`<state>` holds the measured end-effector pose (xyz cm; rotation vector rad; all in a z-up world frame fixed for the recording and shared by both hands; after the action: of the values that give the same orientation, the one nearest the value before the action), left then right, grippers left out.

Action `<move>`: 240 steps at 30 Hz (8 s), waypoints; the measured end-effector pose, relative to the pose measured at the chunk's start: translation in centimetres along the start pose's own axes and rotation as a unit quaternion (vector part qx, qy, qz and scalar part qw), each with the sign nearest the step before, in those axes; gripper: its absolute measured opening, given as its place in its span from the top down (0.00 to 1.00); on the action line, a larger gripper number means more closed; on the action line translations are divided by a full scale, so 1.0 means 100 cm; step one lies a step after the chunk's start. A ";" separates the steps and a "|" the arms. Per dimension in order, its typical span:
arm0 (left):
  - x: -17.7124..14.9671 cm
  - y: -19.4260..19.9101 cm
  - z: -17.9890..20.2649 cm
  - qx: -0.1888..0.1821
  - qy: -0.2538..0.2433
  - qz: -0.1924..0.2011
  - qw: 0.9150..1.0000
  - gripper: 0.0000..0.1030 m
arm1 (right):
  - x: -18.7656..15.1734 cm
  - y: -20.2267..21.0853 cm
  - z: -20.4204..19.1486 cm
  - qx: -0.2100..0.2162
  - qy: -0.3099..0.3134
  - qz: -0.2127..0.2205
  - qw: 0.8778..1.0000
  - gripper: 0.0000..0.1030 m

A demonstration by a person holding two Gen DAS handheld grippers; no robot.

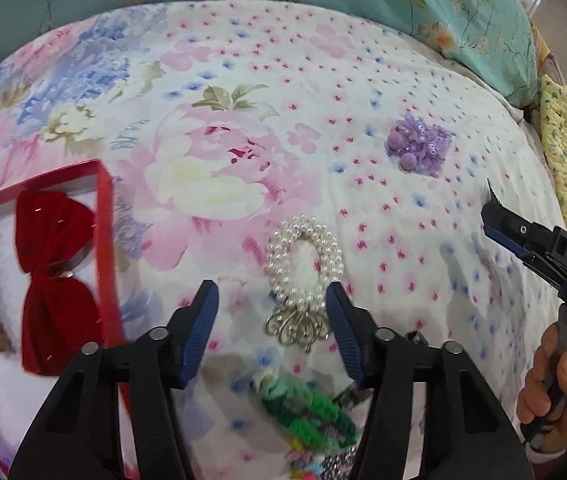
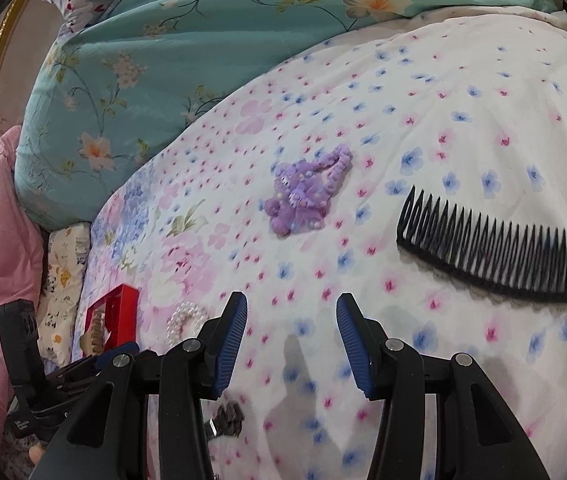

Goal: Organize jewelry
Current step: 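Grasp the pearl bracelet with the left tool while the right tool grasps the purple beaded hair tie, then carry the pearl bracelet and purple hair tie over the box with both tools, then open the left tool to drop the pearl bracelet while the right tool releases the hair tie, then withdraw both open tools from the box, then grasp the black watch with the left tool while the right tool grasps the beaded bracelet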

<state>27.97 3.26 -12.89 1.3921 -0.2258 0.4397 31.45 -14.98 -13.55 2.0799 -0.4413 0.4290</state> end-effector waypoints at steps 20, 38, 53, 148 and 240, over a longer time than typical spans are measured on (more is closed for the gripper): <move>0.002 -0.026 0.021 -0.014 -0.055 -0.006 0.998 0.91 | 0.064 -0.069 0.012 -0.081 0.023 0.017 0.996 0.62; -0.013 0.046 0.004 -0.060 -0.001 0.045 0.997 0.91 | 0.004 -0.001 -0.047 0.013 0.050 0.018 0.998 0.83; -0.048 0.111 -0.051 -0.057 0.065 0.087 0.992 0.91 | -0.060 0.029 -0.101 0.069 0.073 -0.004 0.995 0.83; -0.096 0.102 -0.236 0.022 0.230 0.075 0.970 0.55 | -0.137 -0.064 -0.264 0.120 0.176 -0.092 0.973 0.53; -0.084 0.027 0.099 -0.090 -0.109 -0.009 0.990 0.72 | -0.100 0.112 -0.025 -0.017 0.082 0.045 0.995 0.93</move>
<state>20.26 -7.50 -12.15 1.2631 -0.4204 0.2449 17.16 -17.04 -8.76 1.9789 -0.4425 0.6365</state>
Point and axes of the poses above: each gripper's, at about its wrist camera, not at the fingertips, and y roughly against the way its jaws point, z to its right, x to its top, the point moved 9 cm from there along -y, roughly the way its jaws point, and after that the axes turned 2 degrees about y, right-handed, at the moved point
